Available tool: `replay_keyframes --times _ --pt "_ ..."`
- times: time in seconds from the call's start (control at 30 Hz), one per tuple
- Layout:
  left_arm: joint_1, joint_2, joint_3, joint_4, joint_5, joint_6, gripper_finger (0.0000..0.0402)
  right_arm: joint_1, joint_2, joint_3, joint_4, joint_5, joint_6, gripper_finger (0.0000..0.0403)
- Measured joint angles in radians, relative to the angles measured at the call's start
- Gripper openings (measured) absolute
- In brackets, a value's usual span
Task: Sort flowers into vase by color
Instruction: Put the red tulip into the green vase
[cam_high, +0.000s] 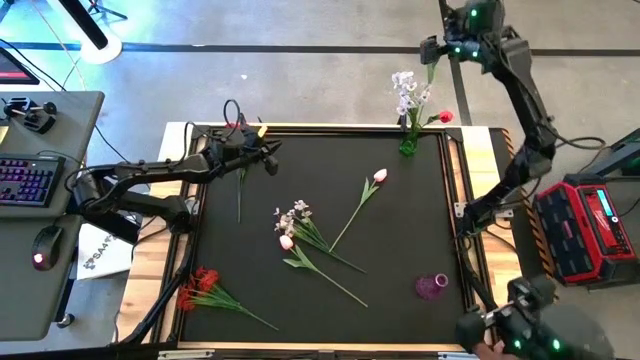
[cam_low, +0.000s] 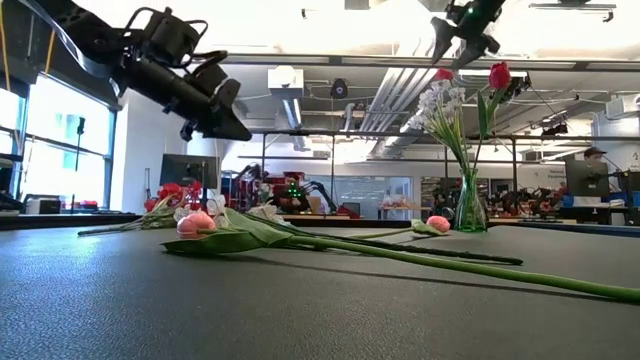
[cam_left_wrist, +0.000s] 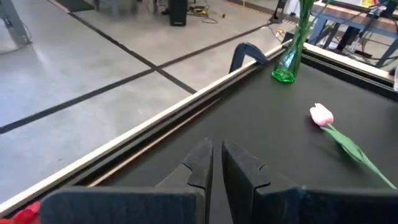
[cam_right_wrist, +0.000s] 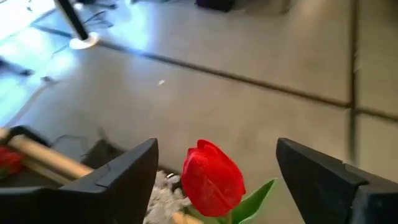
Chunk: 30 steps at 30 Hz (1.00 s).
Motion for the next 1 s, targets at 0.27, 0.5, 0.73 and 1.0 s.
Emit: replay_keyframes --times 0.27,0.5,0.73,1.0 --pt "0.0 0.033 0.0 0.02 0.01 0.0 0.0021 -0.038 0.071 0.101 -0.083 -0.149 -0.016 0.0284" --pt "0.0 0.043 0.0 0.022 0.012 -0.007 0.0021 -0.046 0.072 0.102 -0.127 -0.173 -0.074 0.0168" --pt "0.005 0.043 0.0 0.046 0.013 0.076 0.0021 -0.047 0.073 0.102 -0.156 -0.151 -0.086 0.0083" --pt "0.053 0.043 0.0 0.075 0.013 0.094 0.0021 -0.046 0.073 0.102 -0.349 -0.185 -0.087 0.0052"
